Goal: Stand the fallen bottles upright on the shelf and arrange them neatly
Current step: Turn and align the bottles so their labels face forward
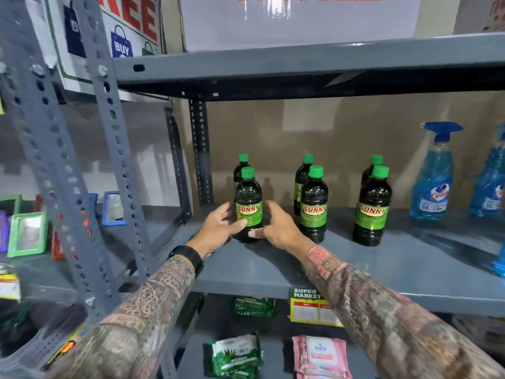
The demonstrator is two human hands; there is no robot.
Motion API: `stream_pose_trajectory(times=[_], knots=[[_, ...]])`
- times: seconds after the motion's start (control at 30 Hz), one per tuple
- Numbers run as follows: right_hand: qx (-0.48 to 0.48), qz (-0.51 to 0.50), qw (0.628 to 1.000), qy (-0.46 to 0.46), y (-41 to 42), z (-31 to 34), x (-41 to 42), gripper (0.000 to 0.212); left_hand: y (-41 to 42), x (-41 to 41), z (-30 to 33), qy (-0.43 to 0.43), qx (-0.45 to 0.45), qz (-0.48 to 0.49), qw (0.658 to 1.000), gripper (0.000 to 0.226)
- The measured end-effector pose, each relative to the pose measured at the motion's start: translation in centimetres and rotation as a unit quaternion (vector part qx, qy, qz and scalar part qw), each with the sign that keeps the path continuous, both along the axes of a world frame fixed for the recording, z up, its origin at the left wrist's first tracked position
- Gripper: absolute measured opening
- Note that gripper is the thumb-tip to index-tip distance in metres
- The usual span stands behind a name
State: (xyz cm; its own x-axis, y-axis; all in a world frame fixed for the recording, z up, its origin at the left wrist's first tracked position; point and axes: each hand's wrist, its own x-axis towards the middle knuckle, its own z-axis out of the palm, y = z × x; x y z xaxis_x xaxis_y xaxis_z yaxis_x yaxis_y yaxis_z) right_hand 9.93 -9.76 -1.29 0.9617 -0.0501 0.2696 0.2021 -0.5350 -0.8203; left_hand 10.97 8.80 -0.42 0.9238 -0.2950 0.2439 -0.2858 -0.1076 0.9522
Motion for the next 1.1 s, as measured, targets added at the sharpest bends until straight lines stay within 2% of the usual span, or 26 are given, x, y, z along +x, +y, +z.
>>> stream_pose_trajectory(times=[0.1,0.4,0.67,0.9,1.0,1.07,1.1], knots=[[0.004,-0.012,1.000,-0.013,0.3,-0.7,0.6,0.086,-0.7,0.3,0.1,-0.027,-0.016,-0.025,0.999,0.046],[-0.003,0.008,1.000,-0.025,0.3,-0.7,-1.6,0.076,-0.3,-1.5,-1.1,-0.034,-0.044,-0.048,0.997,0.042],[-0.042,-0.005,0.998,-0.048,0.6,-0.8,-4.7,0.079,0.1,-3.4,-2.2,-0.057,-0.031,-0.045,0.997,0.048],[-0.031,0.006,0.999,-0.039,0.5,-0.4,-6.5,0.088,0.2,-4.7,-2.1,-0.052,0.001,-0.026,0.998,0.054],[-0.031,0.009,0.999,-0.024,-1.1,-0.8,-7.9,0.091,0.5,-6.2,-2.4,-0.049,0.031,0.078,0.995,0.061],[-0.033,-0.002,0.999,-0.024,-2.9,-1.2,-9.0,0.079,0.7,-8.0,-2.9,-0.099,0.046,0.190,0.976,0.045],[-0.031,-0.020,0.999,-0.029,-4.3,-1.4,-9.6,0.070,0.1,-8.9,-3.0,-0.123,0.038,0.212,0.969,0.034]])
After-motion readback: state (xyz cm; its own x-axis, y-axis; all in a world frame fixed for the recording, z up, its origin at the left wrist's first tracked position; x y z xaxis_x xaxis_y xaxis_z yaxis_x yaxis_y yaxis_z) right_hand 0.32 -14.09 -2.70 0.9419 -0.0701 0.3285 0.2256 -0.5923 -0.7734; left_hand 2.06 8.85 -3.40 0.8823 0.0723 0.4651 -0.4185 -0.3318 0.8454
